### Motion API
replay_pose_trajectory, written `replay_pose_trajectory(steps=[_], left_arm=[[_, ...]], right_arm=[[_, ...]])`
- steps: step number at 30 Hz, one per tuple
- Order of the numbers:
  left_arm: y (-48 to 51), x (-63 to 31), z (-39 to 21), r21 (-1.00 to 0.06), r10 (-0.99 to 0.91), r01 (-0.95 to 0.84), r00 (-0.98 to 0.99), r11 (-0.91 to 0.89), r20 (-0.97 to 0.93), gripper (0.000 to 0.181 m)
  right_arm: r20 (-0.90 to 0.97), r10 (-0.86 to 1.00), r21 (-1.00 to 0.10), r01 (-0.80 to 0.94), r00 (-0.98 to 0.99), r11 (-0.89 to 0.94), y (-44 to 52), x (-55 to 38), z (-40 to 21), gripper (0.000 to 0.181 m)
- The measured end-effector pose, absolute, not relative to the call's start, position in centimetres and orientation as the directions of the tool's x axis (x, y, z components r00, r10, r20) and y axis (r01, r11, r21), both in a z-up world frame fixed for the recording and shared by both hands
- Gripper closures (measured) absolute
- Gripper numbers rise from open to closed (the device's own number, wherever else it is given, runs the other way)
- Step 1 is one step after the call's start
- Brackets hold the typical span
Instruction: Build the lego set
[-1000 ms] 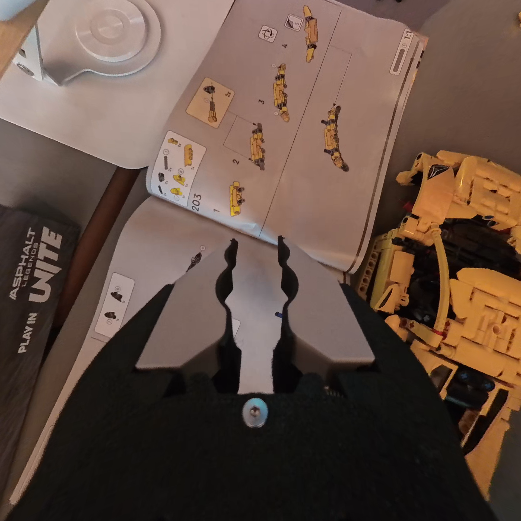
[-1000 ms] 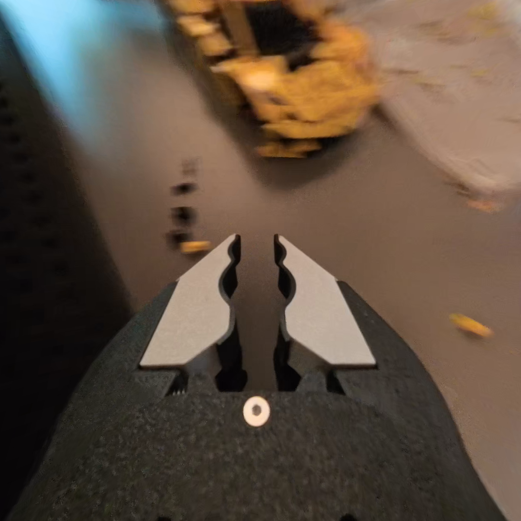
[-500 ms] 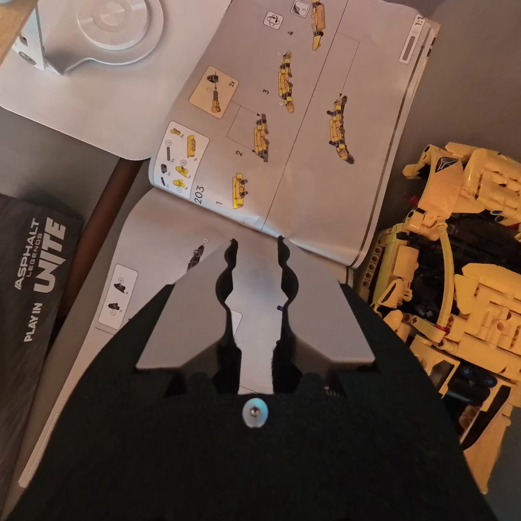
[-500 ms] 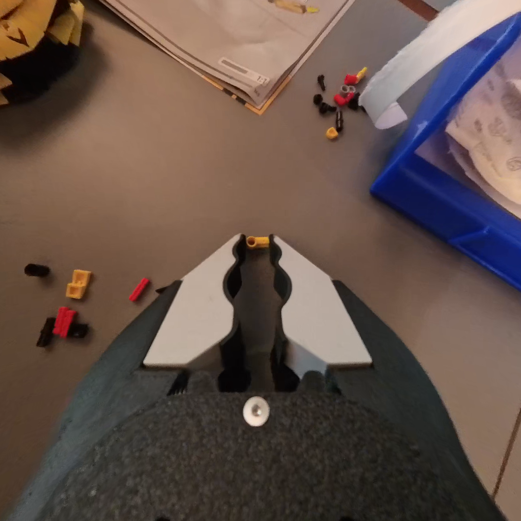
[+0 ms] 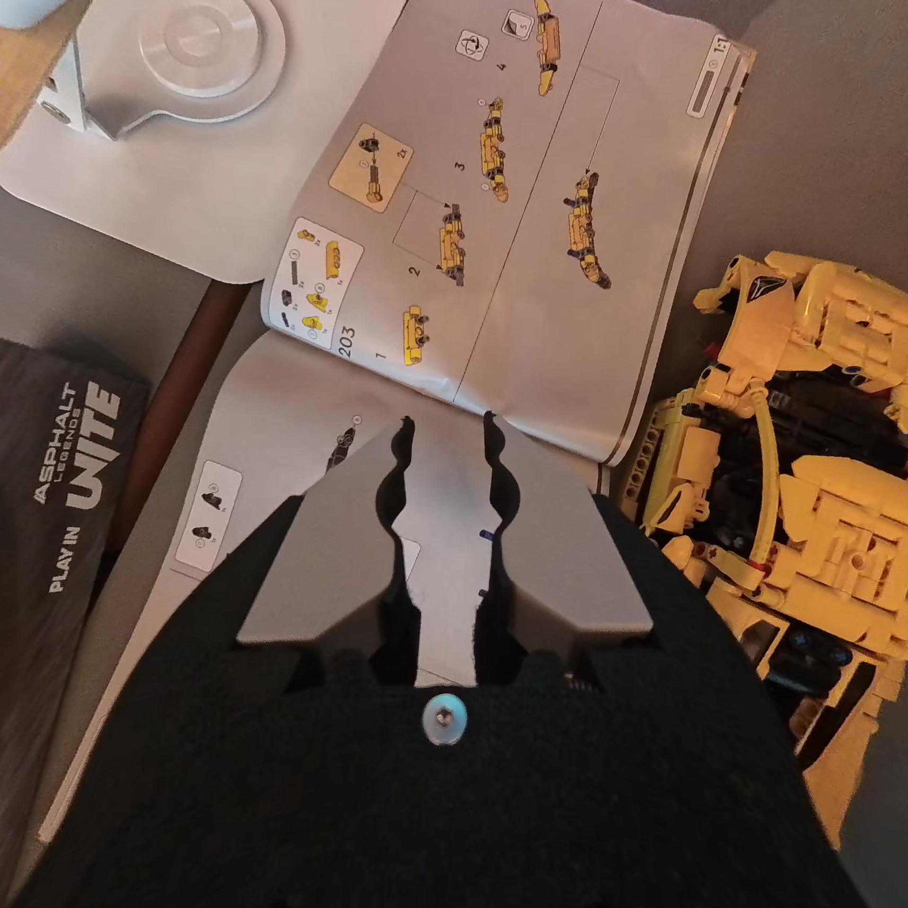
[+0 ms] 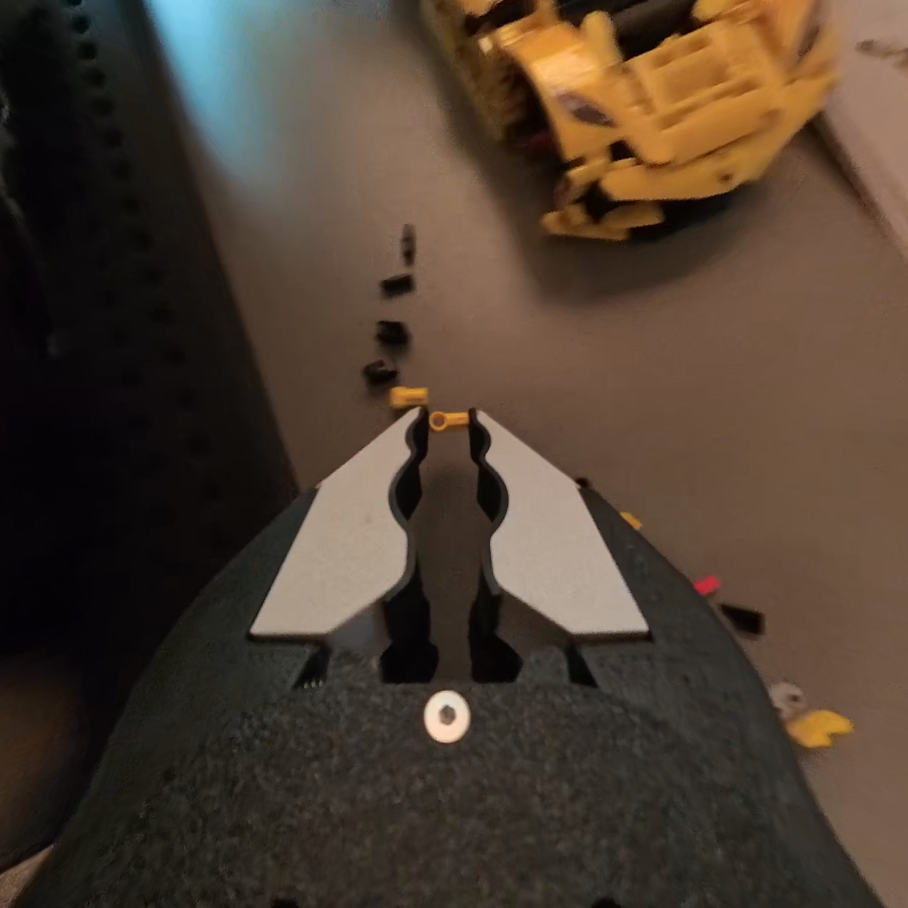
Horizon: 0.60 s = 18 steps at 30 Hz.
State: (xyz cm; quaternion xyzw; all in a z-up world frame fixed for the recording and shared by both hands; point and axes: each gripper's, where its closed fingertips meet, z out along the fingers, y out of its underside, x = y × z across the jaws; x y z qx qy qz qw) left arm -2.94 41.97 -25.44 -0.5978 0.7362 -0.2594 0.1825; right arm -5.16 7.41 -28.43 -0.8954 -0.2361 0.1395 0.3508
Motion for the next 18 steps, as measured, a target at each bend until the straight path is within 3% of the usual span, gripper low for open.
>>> replay_pose_trajectory(steps=[3,9,18], left_arm=[[41.9,-2.8,-25.2,-0.607,-0.974,-0.780,-0.223,0.153,0.041,0.152],[41.4,-2.3,-25.1,-0.620,-0.971,-0.769,-0.234,0.156,0.046,0.152],[41.3,-2.4,-25.4,-0.619,-0.970,-0.771,-0.237,0.152,0.056,0.152]], right_arm=[[-0.077,0.519,-0.684,0.334,0.851,-0.649,6.2,-6.8,-29.0,0.165],[0.107,0.490,-0.640,0.437,0.865,-0.632,6.4,-6.3,-30.1,0.165],[-0.015,0.473,-0.660,0.346,0.881,-0.666,6.7,-6.3,-30.1,0.165]])
